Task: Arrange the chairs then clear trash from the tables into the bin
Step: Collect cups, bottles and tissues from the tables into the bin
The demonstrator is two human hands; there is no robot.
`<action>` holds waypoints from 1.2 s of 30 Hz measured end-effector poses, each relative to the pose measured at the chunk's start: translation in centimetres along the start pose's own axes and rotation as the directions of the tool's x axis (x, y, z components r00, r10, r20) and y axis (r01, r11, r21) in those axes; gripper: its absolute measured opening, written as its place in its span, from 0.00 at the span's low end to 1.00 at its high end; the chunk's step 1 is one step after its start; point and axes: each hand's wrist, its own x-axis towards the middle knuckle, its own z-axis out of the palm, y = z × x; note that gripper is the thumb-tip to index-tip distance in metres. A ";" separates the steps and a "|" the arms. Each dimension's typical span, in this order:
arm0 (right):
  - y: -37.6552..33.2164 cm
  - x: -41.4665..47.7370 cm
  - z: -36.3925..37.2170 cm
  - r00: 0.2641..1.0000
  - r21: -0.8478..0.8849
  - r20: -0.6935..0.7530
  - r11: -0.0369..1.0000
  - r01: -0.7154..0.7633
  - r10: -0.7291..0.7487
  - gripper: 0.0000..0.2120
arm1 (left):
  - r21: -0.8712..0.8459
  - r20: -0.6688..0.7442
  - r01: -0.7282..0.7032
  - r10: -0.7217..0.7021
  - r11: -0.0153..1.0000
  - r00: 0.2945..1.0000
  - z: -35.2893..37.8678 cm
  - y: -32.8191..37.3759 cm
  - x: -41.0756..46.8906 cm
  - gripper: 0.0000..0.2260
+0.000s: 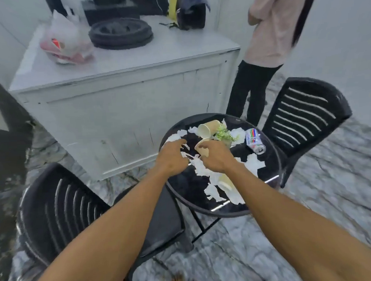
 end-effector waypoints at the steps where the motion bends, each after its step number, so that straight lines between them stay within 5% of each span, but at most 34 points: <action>1: 1.3 -0.1 -0.3 0.999 -0.002 -0.009 0.999 -0.041 0.041 0.20 | 0.001 0.026 -0.018 0.018 1.000 1.000 0.7 0.5 0.7 0.28; 16: 15.9 0.4 -1.8 0.947 0.012 0.054 0.948 -0.317 0.316 0.24 | 0.153 0.391 -0.171 0.099 0.973 0.915 12.5 4.0 6.7 0.42; 21: 17.1 2.3 0.4 0.953 -0.120 0.145 0.961 -0.249 0.265 0.49 | 0.252 0.136 -0.030 -0.005 0.967 0.991 15.0 4.7 11.3 0.45; 25: 17.1 2.7 4.1 0.941 -0.263 0.249 0.951 -0.162 0.229 0.61 | 0.408 0.103 0.065 -0.117 0.911 0.988 16.2 4.1 14.9 0.52; 36: 16.8 3.1 4.9 0.966 -0.289 0.246 0.957 -0.003 0.078 0.50 | 0.412 0.080 0.048 -0.089 0.910 0.993 16.3 2.1 14.3 0.44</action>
